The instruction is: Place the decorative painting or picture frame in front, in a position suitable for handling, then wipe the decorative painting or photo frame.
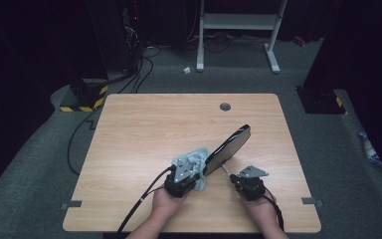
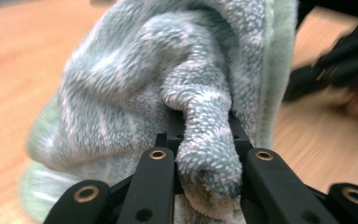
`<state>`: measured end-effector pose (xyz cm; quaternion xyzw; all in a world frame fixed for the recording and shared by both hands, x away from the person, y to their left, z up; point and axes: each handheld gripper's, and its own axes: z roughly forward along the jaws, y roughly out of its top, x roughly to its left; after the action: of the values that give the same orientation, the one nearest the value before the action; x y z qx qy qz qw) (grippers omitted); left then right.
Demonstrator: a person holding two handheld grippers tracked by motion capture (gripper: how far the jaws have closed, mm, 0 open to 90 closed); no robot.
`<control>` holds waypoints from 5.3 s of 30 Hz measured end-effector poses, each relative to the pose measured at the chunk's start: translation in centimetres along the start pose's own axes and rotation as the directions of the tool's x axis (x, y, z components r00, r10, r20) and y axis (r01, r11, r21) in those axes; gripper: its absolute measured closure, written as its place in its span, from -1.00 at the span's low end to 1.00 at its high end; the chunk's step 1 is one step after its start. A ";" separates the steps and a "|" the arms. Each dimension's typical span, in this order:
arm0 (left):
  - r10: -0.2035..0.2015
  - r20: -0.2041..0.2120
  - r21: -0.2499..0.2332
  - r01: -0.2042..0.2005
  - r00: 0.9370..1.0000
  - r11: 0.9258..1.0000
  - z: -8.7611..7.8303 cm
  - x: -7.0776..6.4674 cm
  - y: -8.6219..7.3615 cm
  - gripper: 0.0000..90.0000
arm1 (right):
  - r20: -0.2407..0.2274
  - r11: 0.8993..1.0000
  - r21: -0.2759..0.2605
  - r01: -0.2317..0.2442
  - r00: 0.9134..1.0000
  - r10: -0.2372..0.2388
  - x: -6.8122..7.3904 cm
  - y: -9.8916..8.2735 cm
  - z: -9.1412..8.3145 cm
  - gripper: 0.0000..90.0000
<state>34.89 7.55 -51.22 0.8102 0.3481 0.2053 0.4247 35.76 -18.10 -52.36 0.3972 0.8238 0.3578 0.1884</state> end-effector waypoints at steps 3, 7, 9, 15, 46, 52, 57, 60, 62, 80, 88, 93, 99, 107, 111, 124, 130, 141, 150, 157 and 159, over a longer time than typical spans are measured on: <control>0.039 -0.024 0.015 -0.039 0.999 0.999 0.6 -0.4 -0.3 0.73 | 0.002 1.000 -0.002 0.006 1.000 -0.006 0.0 0.0 0.0 0.96; 0.012 -0.027 -0.020 -0.013 1.000 1.000 -0.1 0.1 -0.4 0.73 | 0.002 1.000 -0.002 0.007 1.000 -0.007 0.0 0.0 0.0 0.96; -0.022 -0.031 -0.060 0.020 0.999 0.998 -1.1 0.9 -0.4 0.73 | 0.004 1.000 -0.001 0.011 1.000 -0.011 0.1 0.0 0.0 0.96; -0.068 -0.087 -0.141 0.055 0.994 0.989 -5.3 4.0 -0.6 0.73 | 0.004 1.000 -0.001 0.012 1.000 -0.012 0.1 0.0 0.0 0.96; -0.102 -0.302 0.042 0.120 0.948 0.992 -8.0 14.5 -5.4 0.58 | 0.005 1.000 0.000 0.012 1.000 -0.012 0.2 0.0 0.0 0.94; -0.159 -0.304 -0.021 0.161 0.939 0.987 -9.8 14.4 -4.8 0.13 | 0.010 1.000 -0.001 0.012 1.000 -0.012 0.1 0.0 0.0 0.88; -0.192 -0.264 -0.067 0.180 0.945 0.981 -11.4 13.4 -4.0 -0.10 | 0.007 1.000 -0.002 0.009 1.000 -0.009 0.1 0.0 0.0 0.81; -0.188 -0.230 -0.115 0.165 0.955 0.980 -12.0 11.9 -3.5 -0.13 | 0.008 1.000 -0.003 0.006 1.000 -0.006 0.1 0.0 0.0 0.77; -0.183 -0.200 -0.130 0.159 0.963 0.979 -11.9 10.8 -3.1 -0.16 | 0.009 1.000 -0.002 0.001 1.000 -0.001 0.0 0.0 0.0 0.72; -0.079 -0.075 0.073 0.085 0.994 0.994 -6.2 5.5 -6.1 -0.08 | -0.018 1.000 0.001 -0.019 1.000 0.019 -0.2 0.0 -0.1 0.32; -0.083 -0.069 0.130 0.092 0.994 0.987 -5.5 5.5 -5.8 -0.25 | -0.015 1.000 0.005 -0.026 1.000 0.026 0.1 -0.2 -0.2 0.14; -0.087 -0.076 0.138 0.097 0.993 0.986 -5.4 5.5 -5.8 -0.39 | 0.004 0.999 0.011 -0.033 0.999 0.033 0.2 -0.4 -0.4 -0.02; -0.089 -0.079 0.139 0.100 0.993 0.985 -5.4 5.5 -5.8 -0.41 | 0.033 0.999 0.017 -0.044 0.999 0.043 0.2 -0.7 -0.7 -0.12; -0.091 -0.083 0.138 0.102 0.992 0.985 -5.4 5.5 -5.8 -0.41 | 0.071 0.997 0.008 -0.072 0.995 0.072 -0.7 -0.9 -1.0 0.03; -0.092 -0.085 0.138 0.103 0.992 0.985 -5.4 5.4 -5.8 -0.40 | 0.078 0.997 0.007 -0.078 0.994 0.078 -1.0 -0.9 -0.9 0.05; -0.093 -0.083 0.133 0.104 0.992 0.986 -5.5 5.4 -5.8 -0.36 | 0.095 0.995 0.004 -0.098 0.991 0.098 -1.6 -0.6 -0.6 0.09; -0.095 -0.083 0.132 0.105 0.992 0.986 -5.5 5.4 -5.8 -0.35 | 0.111 0.994 0.003 -0.112 0.988 0.111 -2.0 -0.4 -0.4 0.09; -0.093 -0.078 0.130 0.103 0.993 0.986 -5.5 5.4 -5.8 -0.33 | 0.170 0.987 -0.005 -0.162 0.972 0.161 -3.2 0.1 0.3 0.11; -0.089 -0.071 0.130 0.098 0.993 0.987 -5.4 5.5 -5.8 -0.32 | 0.188 0.985 -0.009 -0.172 0.967 0.171 -4.1 0.7 1.0 0.10; -0.084 -0.065 0.135 0.093 0.994 0.987 -5.4 5.5 -5.8 -0.32 | 0.198 0.984 -0.009 -0.178 0.964 0.176 -4.9 1.4 1.7 0.08; -0.084 -0.066 0.135 0.092 0.994 0.987 -5.4 5.5 -5.7 -0.32 | 0.199 0.983 -0.009 -0.182 0.963 0.180 -5.1 1.6 1.9 0.07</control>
<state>32.95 16.84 -52.78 0.8149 0.4095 0.1858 0.3658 40.83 -20.64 -52.36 0.5055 0.7628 0.3282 0.2344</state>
